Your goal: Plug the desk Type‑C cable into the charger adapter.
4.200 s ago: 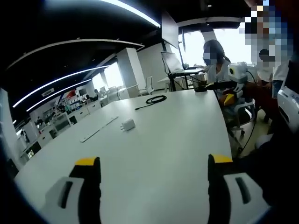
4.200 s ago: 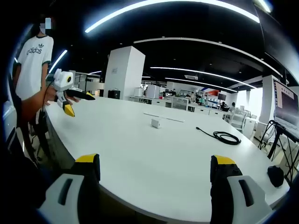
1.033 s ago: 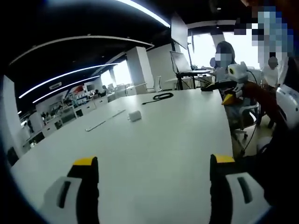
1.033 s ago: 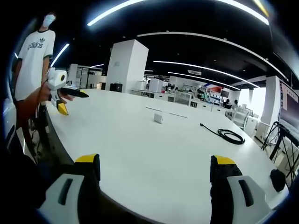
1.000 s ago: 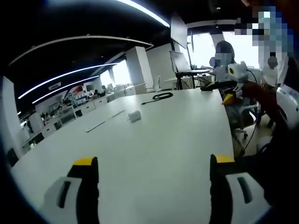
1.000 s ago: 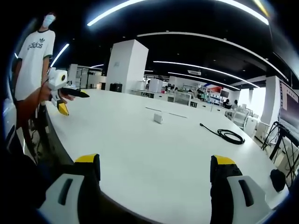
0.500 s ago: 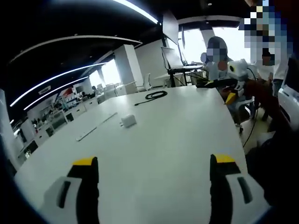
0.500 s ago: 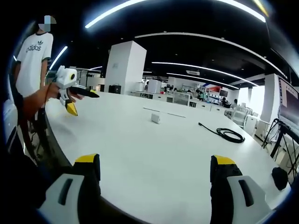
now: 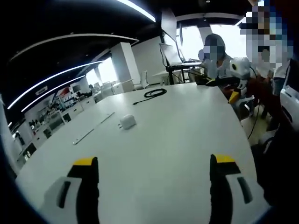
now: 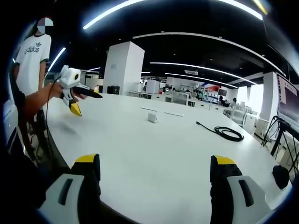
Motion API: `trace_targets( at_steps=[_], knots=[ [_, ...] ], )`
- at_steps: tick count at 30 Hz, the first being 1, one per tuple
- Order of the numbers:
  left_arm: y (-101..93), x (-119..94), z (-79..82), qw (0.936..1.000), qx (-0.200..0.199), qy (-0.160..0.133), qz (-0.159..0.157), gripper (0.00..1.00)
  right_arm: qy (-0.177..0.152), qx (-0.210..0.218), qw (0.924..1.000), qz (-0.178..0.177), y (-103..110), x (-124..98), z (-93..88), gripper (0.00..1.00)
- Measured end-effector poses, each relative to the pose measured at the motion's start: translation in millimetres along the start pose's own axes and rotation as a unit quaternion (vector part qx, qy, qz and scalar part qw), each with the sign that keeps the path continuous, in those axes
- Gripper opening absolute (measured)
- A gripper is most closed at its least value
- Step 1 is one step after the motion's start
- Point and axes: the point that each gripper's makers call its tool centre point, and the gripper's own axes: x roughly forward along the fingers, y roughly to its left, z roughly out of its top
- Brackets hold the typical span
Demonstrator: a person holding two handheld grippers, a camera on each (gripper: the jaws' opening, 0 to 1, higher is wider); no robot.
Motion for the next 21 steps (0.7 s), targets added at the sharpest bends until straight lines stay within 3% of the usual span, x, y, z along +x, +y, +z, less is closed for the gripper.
trace_targets(
  at_steps=[21],
  knots=[
    [16.2,38.3,12.3,0.9998,0.012,0.01,-0.012,0.98,-0.005,0.014,0.9999,-0.004,-12.4,-3.8,-9.5,0.99]
  ],
)
